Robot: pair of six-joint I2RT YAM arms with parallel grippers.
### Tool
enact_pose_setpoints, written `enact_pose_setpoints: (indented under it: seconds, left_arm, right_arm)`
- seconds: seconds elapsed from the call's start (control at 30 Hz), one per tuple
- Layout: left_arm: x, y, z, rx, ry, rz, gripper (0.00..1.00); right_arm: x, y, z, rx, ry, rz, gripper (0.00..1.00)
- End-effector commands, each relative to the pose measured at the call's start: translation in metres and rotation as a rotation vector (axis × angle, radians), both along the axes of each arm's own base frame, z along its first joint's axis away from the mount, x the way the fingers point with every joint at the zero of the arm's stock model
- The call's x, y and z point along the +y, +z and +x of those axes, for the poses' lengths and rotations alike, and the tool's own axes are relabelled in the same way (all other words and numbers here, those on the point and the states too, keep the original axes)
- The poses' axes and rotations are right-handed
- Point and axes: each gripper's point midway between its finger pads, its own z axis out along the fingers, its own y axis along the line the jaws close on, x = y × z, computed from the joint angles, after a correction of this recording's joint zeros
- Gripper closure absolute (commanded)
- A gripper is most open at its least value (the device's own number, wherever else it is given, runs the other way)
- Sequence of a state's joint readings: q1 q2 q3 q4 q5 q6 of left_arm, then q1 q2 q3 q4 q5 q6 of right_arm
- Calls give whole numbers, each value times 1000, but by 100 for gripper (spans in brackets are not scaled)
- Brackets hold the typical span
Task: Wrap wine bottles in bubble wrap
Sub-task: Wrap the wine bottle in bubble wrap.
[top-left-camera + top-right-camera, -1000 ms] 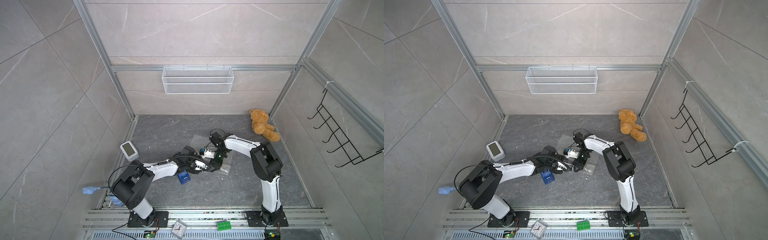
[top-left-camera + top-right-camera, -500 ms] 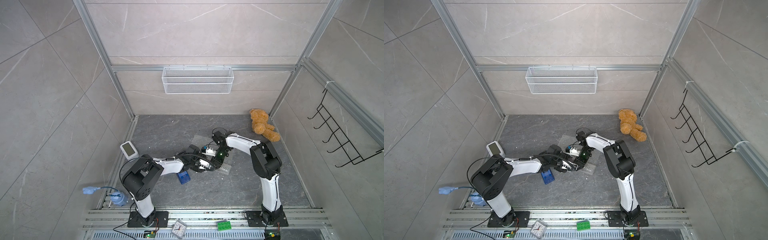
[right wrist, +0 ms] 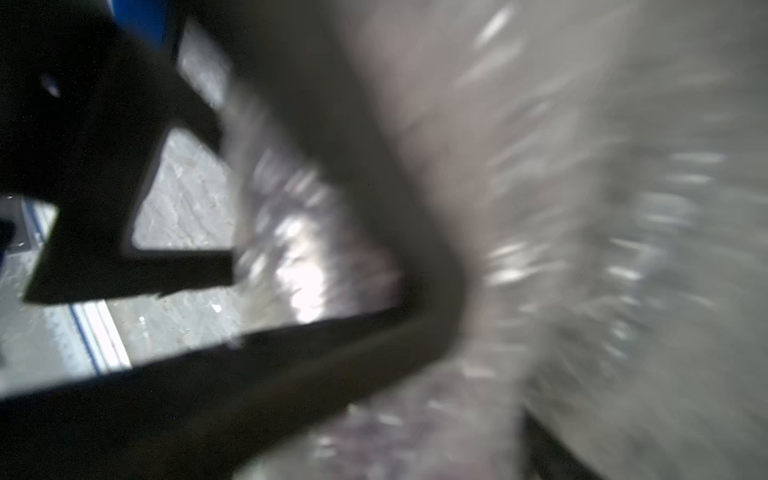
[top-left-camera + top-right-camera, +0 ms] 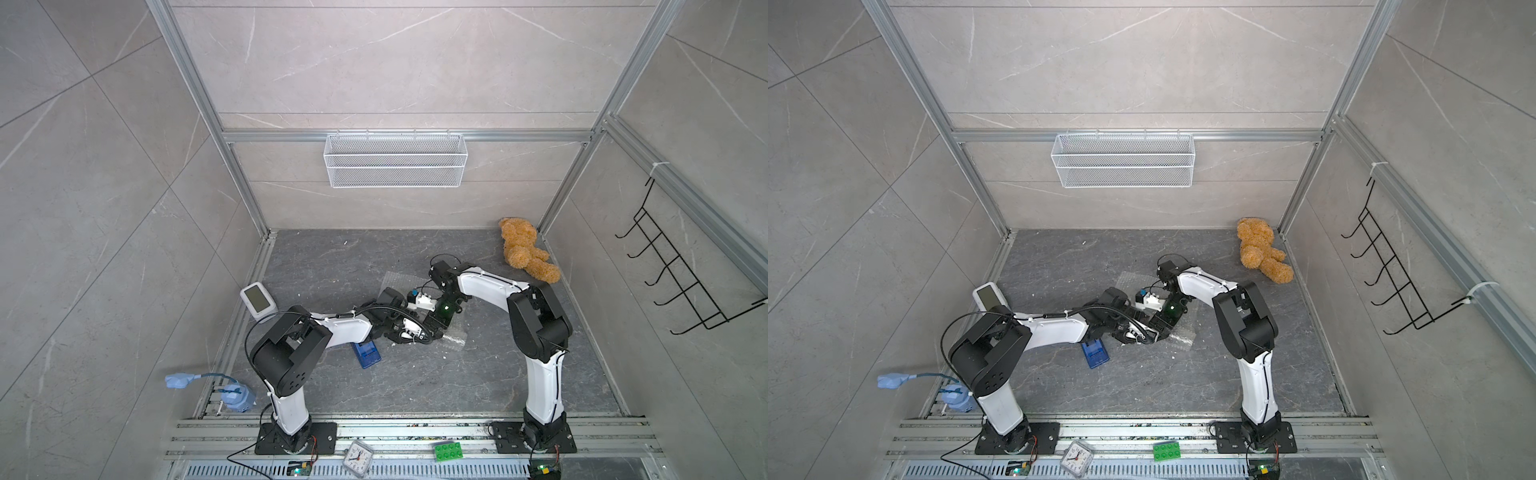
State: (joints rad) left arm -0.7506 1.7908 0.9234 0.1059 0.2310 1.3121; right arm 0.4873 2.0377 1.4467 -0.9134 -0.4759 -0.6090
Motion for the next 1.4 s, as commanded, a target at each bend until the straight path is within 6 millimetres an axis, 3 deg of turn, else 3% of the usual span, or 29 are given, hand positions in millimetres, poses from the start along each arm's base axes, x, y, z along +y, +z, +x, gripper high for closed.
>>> enact_pose_setpoints:
  seconds: [0.0,0.17,0.3,0.4,0.47,0.53,0.67,0.77,0.87,0.97,1.1,1.2,1.27,1.37]
  left_arm:
    - [33,-43,-22,173,62,177,47]
    - [38,-42,-29,246,78,216,49]
    - [40,-40,-30,309,122,250,49]
    - [40,-38,-30,341,147,264,49]
    - [40,-38,-31,366,160,275,49]
    - [40,-36,-32,396,172,289,49]
    - [39,-31,-32,471,201,309,50]
    - [39,-26,-30,550,230,307,50]
    - [39,-24,-29,614,250,317,51]
    - [38,-20,-28,672,265,321,51]
    - [36,-18,-27,738,290,326,51]
    - [37,-18,-27,780,306,334,51]
    - [37,-17,-27,808,312,326,51]
    - [38,-15,-27,838,323,336,51]
  right_arm:
    - [-7,-5,-19,48,19,-15,0]
    - [-11,8,-9,-3,-35,12,0]
    - [-23,33,16,-170,-169,40,0]
    - [-46,61,42,-378,-326,33,0]
    - [-72,76,59,-542,-459,-19,0]
    - [-99,97,68,-687,-577,-61,0]
    - [-129,127,68,-799,-763,-27,0]
    - [-123,122,59,-638,-814,127,0]
    - [-97,112,42,-398,-725,299,0]
    - [-81,115,31,-332,-673,414,0]
    - [-78,137,22,-539,-642,539,4]
    - [-84,145,13,-756,-626,522,10]
    - [-82,145,5,-849,-577,472,13]
    - [-63,130,-14,-960,-393,331,14]
